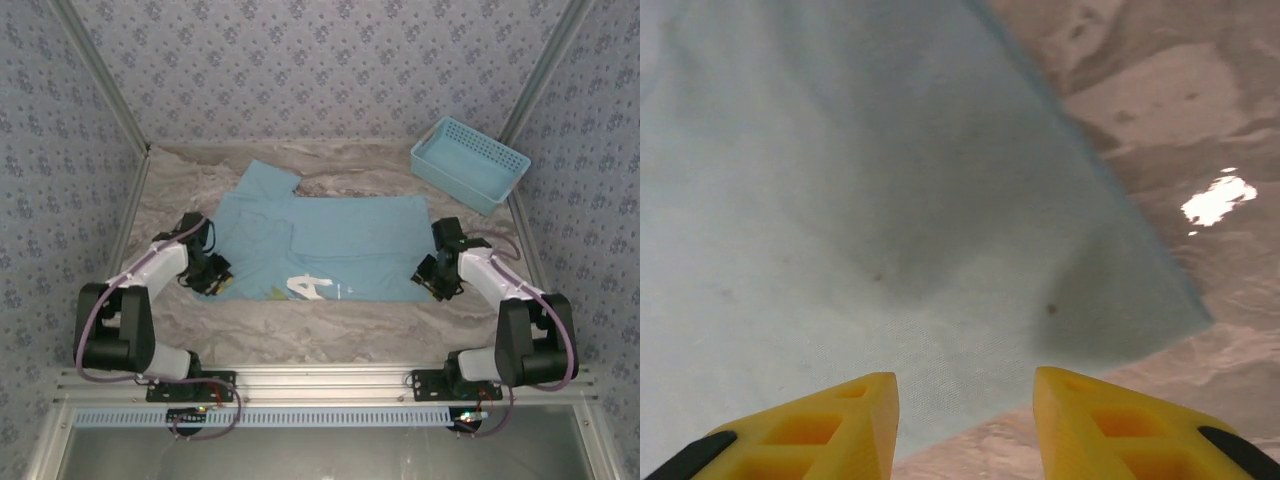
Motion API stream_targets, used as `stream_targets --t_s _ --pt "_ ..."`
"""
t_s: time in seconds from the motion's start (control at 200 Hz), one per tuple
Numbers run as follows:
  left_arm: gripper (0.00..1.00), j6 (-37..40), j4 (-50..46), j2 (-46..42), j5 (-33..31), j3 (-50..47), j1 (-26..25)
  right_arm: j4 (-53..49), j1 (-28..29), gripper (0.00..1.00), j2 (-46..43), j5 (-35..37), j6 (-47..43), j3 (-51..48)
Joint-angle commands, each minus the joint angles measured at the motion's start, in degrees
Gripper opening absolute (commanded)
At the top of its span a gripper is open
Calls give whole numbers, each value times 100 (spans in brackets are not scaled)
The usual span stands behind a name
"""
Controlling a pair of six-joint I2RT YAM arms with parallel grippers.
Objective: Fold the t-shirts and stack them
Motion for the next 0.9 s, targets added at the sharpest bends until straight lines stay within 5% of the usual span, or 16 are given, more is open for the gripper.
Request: stream_targets --t_s 0.0,0.24,0.53,0.734,0.894 --pt "19 301 171 312 -306 37 316 -286 -228 43 400 218 -131 -4" --pt "17 603 -105 432 -806 13 755 -672 -411 43 885 500 -73 1" --pt "20 435 -562 -231 -899 -31 758 -1255 -255 42 198 1196 -12 264" --pt "24 136 -896 -768 -919 477 62 -1551 463 43 -302 1624 83 846" --pt "25 -249 -409 -471 -370 793 -353 -853 1024 41 -10 907 189 987"
